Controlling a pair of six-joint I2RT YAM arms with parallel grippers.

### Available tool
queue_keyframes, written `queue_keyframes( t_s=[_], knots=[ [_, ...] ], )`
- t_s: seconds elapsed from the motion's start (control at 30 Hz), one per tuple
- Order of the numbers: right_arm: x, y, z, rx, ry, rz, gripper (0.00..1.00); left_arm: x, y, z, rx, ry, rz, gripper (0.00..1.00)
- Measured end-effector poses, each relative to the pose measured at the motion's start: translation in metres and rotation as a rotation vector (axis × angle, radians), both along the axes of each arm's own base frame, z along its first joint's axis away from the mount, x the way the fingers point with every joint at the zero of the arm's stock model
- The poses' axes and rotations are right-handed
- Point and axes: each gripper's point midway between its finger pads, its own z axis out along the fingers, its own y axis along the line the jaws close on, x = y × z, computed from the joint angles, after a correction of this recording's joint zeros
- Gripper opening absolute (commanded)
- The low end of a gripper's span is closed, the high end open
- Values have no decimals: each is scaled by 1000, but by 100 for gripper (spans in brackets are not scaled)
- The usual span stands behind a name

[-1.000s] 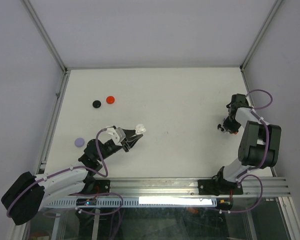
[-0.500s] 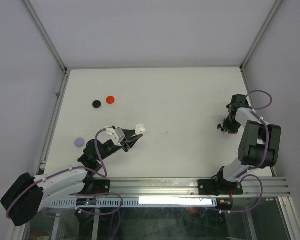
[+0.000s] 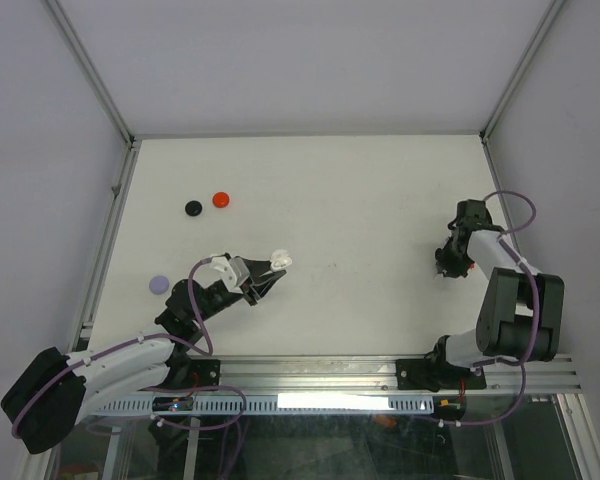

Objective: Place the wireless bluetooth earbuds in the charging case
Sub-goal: Pick up the earbud from the center of the board, then place the earbud at the center of the board.

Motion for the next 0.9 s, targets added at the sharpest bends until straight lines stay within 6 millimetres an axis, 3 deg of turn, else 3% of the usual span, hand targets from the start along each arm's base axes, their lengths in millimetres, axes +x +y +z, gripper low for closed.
queue_keyframes(
  t_s=[0.23,0.53,0.7,0.9],
  knots=[
    [3,59,10,55,-47,194,17,-1,0,0,-7,-1,-4,0],
    [-9,141,-3,80,19,492,17,-4,1,6,-38,8,-8,0],
    [-8,169,-4,77,36,589,23,-7,4,14,-73,9,-11,0],
    [-11,176,-4,68,75,629,29,-9,4,11,-75,42,-13,1]
  ],
)
